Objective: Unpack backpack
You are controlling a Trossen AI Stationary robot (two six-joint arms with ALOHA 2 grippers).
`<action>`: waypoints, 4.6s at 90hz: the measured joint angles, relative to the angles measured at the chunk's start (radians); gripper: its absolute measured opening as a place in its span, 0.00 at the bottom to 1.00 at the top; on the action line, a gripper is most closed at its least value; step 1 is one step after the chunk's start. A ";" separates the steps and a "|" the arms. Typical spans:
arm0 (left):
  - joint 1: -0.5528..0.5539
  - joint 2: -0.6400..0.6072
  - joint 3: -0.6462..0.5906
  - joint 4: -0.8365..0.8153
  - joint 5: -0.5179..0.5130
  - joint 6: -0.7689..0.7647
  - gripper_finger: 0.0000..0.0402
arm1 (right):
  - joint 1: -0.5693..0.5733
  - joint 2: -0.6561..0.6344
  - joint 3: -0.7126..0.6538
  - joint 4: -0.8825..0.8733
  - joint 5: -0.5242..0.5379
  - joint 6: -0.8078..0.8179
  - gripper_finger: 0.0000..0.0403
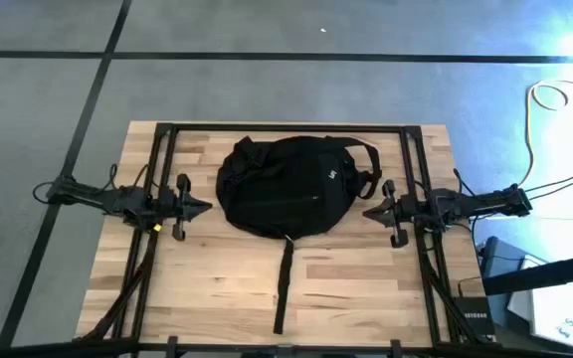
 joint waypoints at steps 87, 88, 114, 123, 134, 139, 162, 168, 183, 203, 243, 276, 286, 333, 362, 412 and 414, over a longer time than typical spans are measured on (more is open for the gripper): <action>0.000 0.000 0.000 0.000 0.000 0.000 0.00 | 0.000 0.000 0.000 0.000 0.000 0.000 0.00; 0.000 0.000 0.000 0.000 0.000 0.000 0.00 | 0.000 0.000 0.000 0.000 0.000 0.000 0.00; 0.000 0.000 0.000 0.000 0.000 0.000 0.00 | 0.000 0.000 0.000 0.000 0.000 0.000 0.00; 0.000 0.000 0.000 0.000 0.000 0.000 0.00 | 0.000 0.000 0.000 0.000 0.000 0.000 0.00; 0.000 0.000 0.000 0.000 0.000 0.000 0.00 | 0.000 0.000 0.000 0.000 0.000 0.000 0.00; 0.000 0.000 0.000 0.000 0.000 0.000 0.00 | 0.000 0.000 0.000 0.000 0.000 0.000 0.00; 0.000 0.000 0.000 0.000 0.000 0.000 0.00 | 0.000 0.000 0.000 0.000 0.000 0.000 0.00; 0.000 0.000 0.000 0.000 0.000 0.000 0.00 | 0.000 0.000 0.000 0.000 0.000 0.000 0.00; 0.000 0.000 0.000 0.000 0.000 0.000 0.00 | 0.000 0.000 0.000 0.000 0.000 0.000 0.00; 0.000 0.000 0.000 0.000 0.000 0.000 0.00 | 0.000 0.000 0.000 0.000 0.000 0.000 0.00; 0.000 0.000 0.000 0.000 0.000 0.000 0.00 | 0.000 0.000 0.000 0.000 0.000 0.000 0.00; 0.000 0.000 0.000 0.000 0.000 0.000 0.00 | 0.000 0.000 0.000 0.000 0.000 0.000 0.00; 0.000 0.000 0.000 0.000 0.000 0.000 0.00 | 0.000 0.000 0.000 0.000 0.000 0.000 0.00; 0.000 0.000 0.000 0.000 0.000 0.035 0.00 | 0.000 0.000 0.000 0.000 0.000 0.000 0.00; 0.000 0.000 0.000 0.004 -0.007 0.036 0.00 | 0.000 0.000 0.000 0.000 0.000 0.000 0.00; 0.028 0.115 -0.001 0.016 -0.242 -0.396 0.19 | 0.000 0.000 0.000 0.000 0.000 0.000 0.00; 0.030 0.133 -0.001 0.016 -0.253 -0.407 0.22 | 0.000 0.000 0.000 0.000 0.000 0.000 0.00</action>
